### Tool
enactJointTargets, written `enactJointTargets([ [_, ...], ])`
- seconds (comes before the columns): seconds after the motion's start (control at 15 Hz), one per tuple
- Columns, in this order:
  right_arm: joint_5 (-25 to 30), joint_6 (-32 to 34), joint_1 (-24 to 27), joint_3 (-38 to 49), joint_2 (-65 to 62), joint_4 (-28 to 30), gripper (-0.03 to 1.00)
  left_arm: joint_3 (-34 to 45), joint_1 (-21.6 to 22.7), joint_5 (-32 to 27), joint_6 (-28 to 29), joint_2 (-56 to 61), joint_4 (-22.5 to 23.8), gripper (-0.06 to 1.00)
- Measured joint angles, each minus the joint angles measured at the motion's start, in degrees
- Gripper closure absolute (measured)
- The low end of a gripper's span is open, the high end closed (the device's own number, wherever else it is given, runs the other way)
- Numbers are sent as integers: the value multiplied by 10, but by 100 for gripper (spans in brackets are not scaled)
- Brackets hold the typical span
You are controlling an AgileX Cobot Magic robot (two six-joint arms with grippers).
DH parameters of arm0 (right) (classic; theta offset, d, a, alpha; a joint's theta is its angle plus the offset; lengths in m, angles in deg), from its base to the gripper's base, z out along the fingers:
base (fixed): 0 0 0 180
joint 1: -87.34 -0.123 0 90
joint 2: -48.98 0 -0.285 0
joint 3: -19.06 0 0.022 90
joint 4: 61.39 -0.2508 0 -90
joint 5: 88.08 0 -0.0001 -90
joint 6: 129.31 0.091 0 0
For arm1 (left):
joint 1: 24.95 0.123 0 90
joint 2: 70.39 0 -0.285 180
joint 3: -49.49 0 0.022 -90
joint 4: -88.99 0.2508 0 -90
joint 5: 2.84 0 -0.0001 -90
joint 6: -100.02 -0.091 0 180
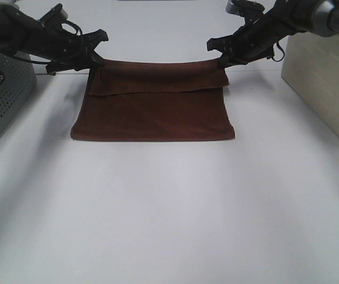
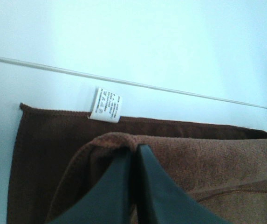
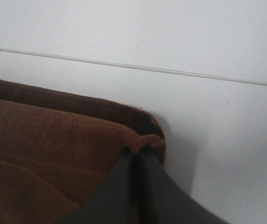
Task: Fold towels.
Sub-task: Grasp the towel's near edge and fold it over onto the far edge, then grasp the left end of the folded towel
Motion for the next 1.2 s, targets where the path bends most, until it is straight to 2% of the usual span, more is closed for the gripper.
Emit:
enactJointTargets([
  [0.27,-30,1,0,-6,34,2,96,-40,0,14,-1,-53,0,92],
  [0.33,-39,1,0,-6,34,2,91,-41,0,14,-10,-54,0,89],
  [0.47,-46,1,0,-7,35,3,66,-43,0,15,-27,-54,0,70],
  [0.6,-35,1,0,-7,34,3,38,-43,0,15,-33,-54,3,39],
  [0.73,11,1,0,-7,19,20,29,-43,0,-3,-33,-44,24,17],
  [0.8,41,1,0,-7,5,28,28,-43,0,-21,-34,-35,49,13],
  [0.93,103,19,0,-8,-19,35,27,-44,0,-65,-22,-17,93,11],
  [1.2,231,92,0,-8,-38,72,27,-44,0,-186,99,-7,174,11],
])
